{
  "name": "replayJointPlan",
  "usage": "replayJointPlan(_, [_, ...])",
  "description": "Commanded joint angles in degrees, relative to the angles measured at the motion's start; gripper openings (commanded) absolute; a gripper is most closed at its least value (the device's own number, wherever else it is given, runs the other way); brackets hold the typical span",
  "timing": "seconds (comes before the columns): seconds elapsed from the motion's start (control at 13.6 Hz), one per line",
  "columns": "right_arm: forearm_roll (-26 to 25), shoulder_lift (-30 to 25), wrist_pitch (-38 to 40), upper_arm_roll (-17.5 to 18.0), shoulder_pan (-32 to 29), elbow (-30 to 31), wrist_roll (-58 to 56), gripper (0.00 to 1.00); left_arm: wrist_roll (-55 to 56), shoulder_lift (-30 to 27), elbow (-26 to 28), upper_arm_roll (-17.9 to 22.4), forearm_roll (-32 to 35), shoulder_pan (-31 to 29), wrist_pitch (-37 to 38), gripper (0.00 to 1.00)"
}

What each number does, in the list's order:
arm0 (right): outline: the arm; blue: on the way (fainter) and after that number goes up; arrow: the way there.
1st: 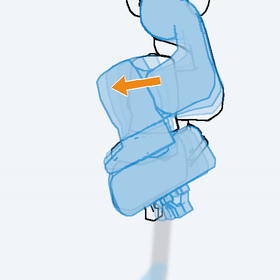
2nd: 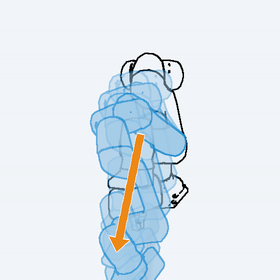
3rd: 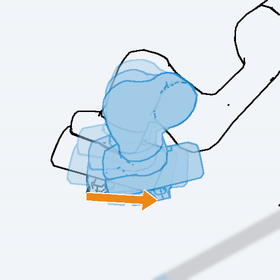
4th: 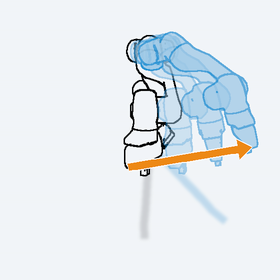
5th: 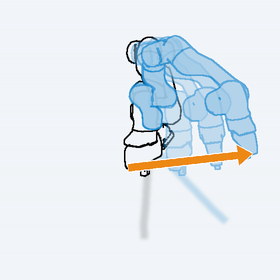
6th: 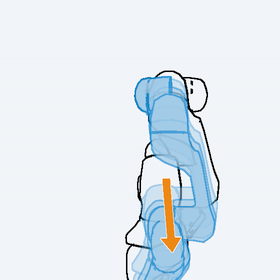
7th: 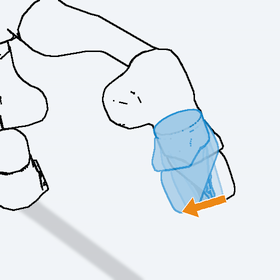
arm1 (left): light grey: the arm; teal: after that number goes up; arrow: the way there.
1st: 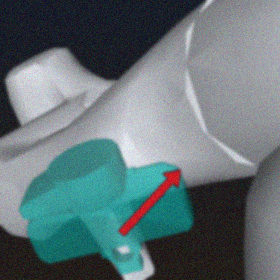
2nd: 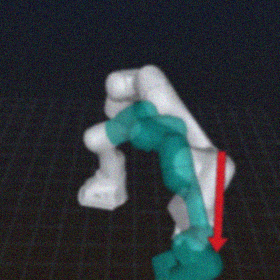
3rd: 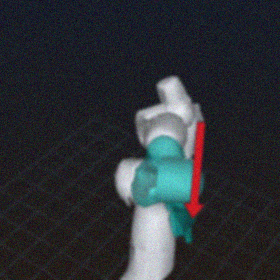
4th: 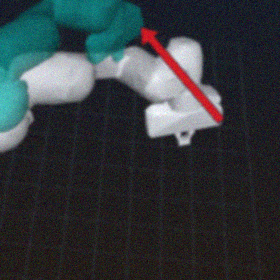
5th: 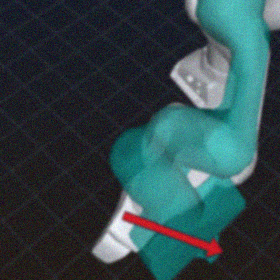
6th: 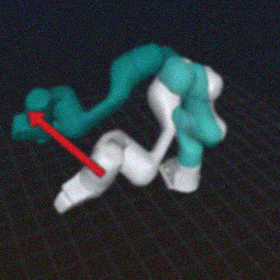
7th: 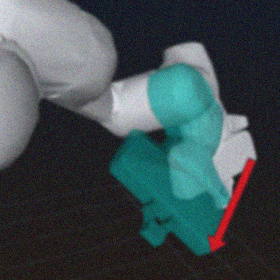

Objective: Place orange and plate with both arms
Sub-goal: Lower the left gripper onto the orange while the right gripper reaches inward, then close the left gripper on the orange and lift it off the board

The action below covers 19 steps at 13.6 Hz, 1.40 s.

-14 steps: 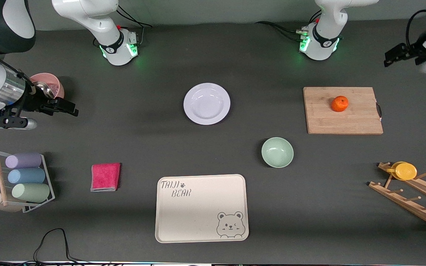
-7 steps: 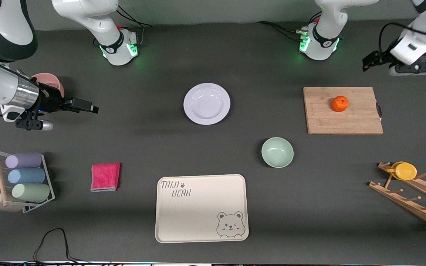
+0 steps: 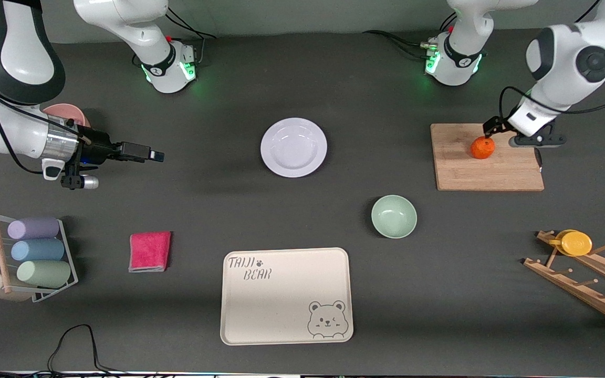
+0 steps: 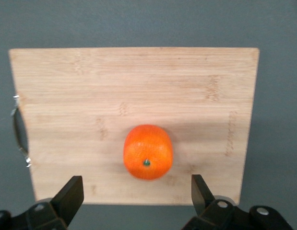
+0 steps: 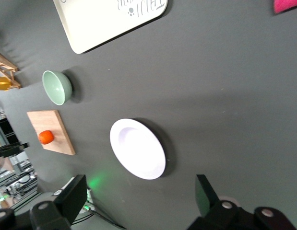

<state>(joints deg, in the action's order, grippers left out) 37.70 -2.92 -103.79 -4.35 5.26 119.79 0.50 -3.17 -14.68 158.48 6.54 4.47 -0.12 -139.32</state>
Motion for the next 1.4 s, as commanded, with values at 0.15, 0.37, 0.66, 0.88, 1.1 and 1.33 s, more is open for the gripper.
replayJointPlan(0.15, [3.2, -2.8, -0.5, -0.1, 0.2, 5.4, -1.8, 1.0, 0.4, 7.8, 3.7, 0.0, 0.7, 0.1, -11.8, 1.0])
replayJointPlan(0.37, [8.6, -1.7, -0.6, 0.1, 0.2, 5.5, -3.7, 1.0, 0.4, 10.5, 4.0, 0.0, 0.6, 0.2, -14.4, 1.0])
replayJointPlan(0.66, [14.0, -0.5, -1.8, 0.1, 2.2, 5.5, -4.0, 1.0, 0.5, 12.0, 4.1, 0.0, 0.6, 0.3, -16.1, 1.0])
replayJointPlan(0.88, [15.2, 0.8, -2.6, 0.1, 2.2, 5.5, -7.9, 1.0, 0.5, 12.1, 4.0, 0.0, 0.6, 0.6, -16.1, 0.47])
replayJointPlan(1.1, [18.9, 1.8, -2.4, 0.0, 2.2, 7.1, -10.8, 1.0, 0.4, 11.7, 4.0, 0.0, 0.6, 0.6, -15.9, 0.0])
replayJointPlan(1.33, [19.3, 1.3, -2.0, -1.0, 2.0, 11.4, -15.7, 1.0, 0.6, 10.3, 3.8, 0.0, 0.6, 0.6, -15.0, 0.0])
